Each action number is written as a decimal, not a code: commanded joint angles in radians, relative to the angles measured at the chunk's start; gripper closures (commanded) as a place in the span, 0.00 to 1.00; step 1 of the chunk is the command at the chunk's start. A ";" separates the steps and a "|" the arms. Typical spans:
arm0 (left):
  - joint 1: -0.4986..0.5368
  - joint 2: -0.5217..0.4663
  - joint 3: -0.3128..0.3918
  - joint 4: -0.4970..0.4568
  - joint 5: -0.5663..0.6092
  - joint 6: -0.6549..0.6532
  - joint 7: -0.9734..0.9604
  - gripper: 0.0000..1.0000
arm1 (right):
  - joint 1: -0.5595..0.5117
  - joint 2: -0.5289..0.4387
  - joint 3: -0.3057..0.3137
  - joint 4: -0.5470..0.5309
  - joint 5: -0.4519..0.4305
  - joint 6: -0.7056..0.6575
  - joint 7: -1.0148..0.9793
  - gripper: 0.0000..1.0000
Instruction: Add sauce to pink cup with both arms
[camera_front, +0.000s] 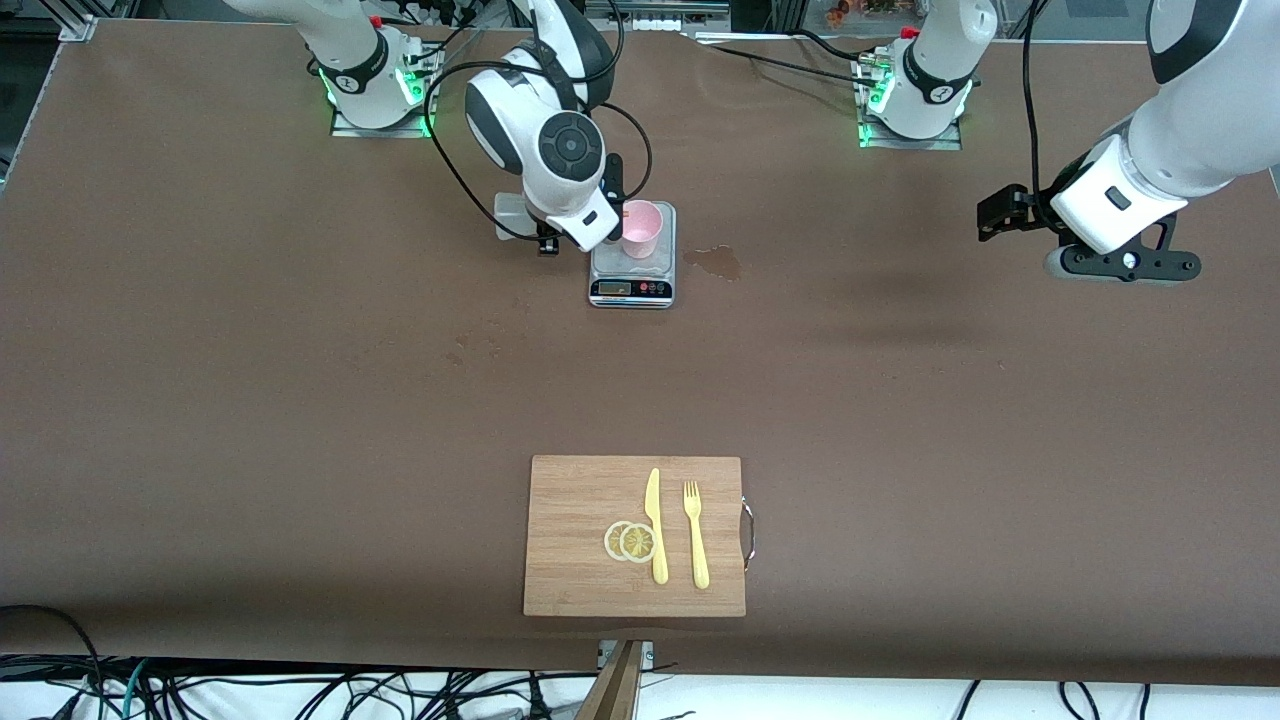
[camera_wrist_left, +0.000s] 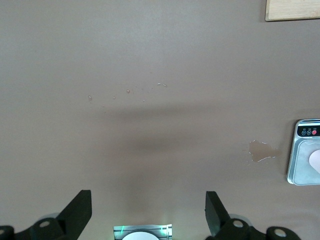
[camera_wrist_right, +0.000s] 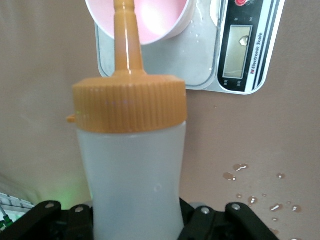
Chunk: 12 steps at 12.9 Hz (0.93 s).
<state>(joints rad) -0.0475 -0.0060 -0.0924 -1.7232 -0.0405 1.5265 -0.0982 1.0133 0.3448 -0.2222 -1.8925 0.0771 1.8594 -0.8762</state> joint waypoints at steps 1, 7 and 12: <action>-0.002 -0.008 0.000 0.007 -0.007 -0.017 0.005 0.00 | 0.018 0.023 0.001 0.052 -0.045 -0.043 0.042 0.95; 0.000 -0.008 0.002 0.007 -0.007 -0.019 0.005 0.00 | 0.047 0.051 0.001 0.096 -0.115 -0.080 0.052 0.95; 0.001 -0.008 0.005 0.007 -0.007 -0.017 0.005 0.00 | 0.054 0.062 0.001 0.115 -0.157 -0.098 0.052 0.95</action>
<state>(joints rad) -0.0474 -0.0060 -0.0917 -1.7232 -0.0405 1.5253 -0.0982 1.0582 0.3892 -0.2220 -1.8200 -0.0512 1.7995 -0.8396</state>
